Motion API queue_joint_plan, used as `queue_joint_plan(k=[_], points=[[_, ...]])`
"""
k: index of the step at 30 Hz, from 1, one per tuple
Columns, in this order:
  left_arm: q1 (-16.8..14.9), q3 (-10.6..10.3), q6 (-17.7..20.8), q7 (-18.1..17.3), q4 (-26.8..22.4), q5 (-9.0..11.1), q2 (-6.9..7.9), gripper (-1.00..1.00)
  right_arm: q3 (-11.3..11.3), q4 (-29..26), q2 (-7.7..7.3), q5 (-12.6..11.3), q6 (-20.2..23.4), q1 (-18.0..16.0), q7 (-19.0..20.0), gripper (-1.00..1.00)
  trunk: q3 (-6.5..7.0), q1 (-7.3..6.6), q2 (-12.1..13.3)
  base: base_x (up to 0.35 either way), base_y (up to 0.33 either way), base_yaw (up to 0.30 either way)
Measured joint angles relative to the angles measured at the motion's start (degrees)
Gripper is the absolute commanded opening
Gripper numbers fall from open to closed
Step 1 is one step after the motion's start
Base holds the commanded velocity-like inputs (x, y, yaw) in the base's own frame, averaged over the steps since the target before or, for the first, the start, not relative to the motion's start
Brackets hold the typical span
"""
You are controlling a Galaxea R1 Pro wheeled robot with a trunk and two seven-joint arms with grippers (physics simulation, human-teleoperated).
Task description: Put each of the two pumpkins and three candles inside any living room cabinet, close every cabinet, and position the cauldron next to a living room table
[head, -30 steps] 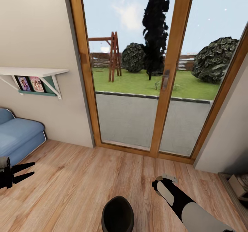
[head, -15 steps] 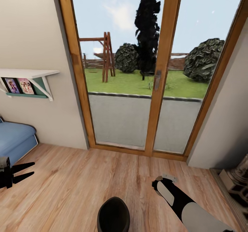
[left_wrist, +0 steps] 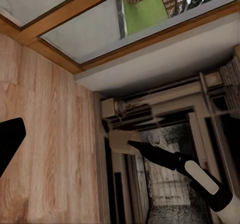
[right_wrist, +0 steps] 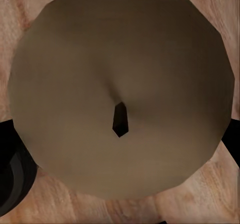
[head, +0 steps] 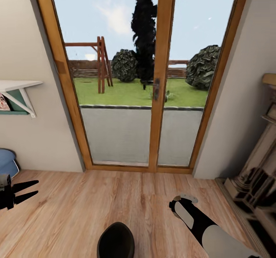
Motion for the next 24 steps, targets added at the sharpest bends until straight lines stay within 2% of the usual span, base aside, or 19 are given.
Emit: queue_joint_plan(k=[24], points=[[0.0,0.2,0.0,0.03,0.5,0.09,0.0,1.0,0.03,0.05,0.06,-0.03,-0.01,0.0,-0.01,-1.0,0.69,0.0,0.0,0.0,0.0,-0.272]])
